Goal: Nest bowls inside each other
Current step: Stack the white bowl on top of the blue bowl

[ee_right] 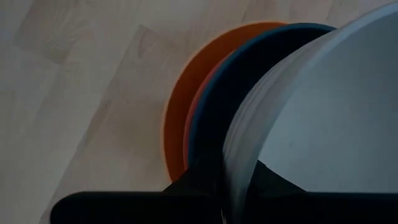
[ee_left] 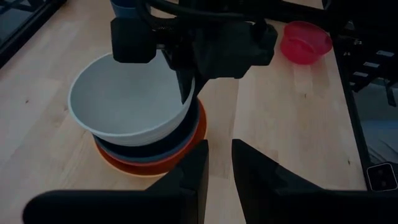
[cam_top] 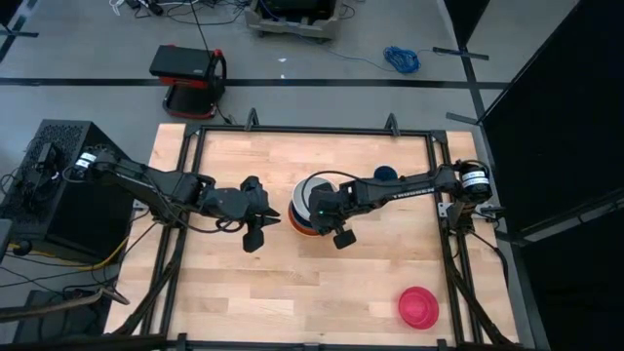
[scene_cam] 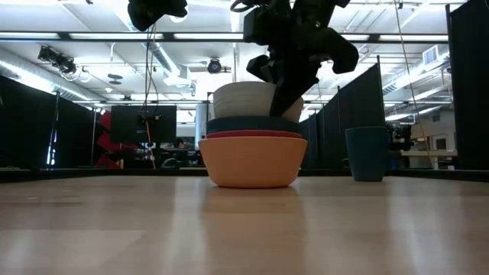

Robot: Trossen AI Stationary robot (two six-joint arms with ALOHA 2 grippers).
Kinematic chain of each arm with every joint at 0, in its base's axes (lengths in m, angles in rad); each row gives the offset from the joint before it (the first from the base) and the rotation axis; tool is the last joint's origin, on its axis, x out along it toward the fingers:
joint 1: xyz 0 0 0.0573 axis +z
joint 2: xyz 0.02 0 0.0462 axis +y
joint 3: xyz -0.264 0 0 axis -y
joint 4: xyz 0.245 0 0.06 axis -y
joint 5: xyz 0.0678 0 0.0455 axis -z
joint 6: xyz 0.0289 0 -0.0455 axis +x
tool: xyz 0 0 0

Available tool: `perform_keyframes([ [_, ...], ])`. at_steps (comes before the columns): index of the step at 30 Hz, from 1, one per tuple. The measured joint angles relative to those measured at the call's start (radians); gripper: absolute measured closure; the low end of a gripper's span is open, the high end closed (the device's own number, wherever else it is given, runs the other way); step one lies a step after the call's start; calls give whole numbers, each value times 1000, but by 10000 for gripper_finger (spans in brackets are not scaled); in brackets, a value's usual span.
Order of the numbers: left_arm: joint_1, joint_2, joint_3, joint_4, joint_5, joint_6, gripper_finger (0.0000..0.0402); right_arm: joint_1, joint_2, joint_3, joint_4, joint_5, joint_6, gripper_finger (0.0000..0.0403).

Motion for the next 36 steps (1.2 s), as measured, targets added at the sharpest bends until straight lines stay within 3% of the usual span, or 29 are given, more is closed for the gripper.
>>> perform_keyframes([
  [11, 0, 0, 0, 0, 0, 0, 343, 15, 0, 0, 0, -2, 1, 394],
  [30, 0, 0, 0, 0, 0, 0, 344, 15, -1, 13, 4, -1, 28, 254],
  [36, 0, 0, 0, 0, 0, -3, 343, 15, -2, 77, -17, -4, 29, 234],
])
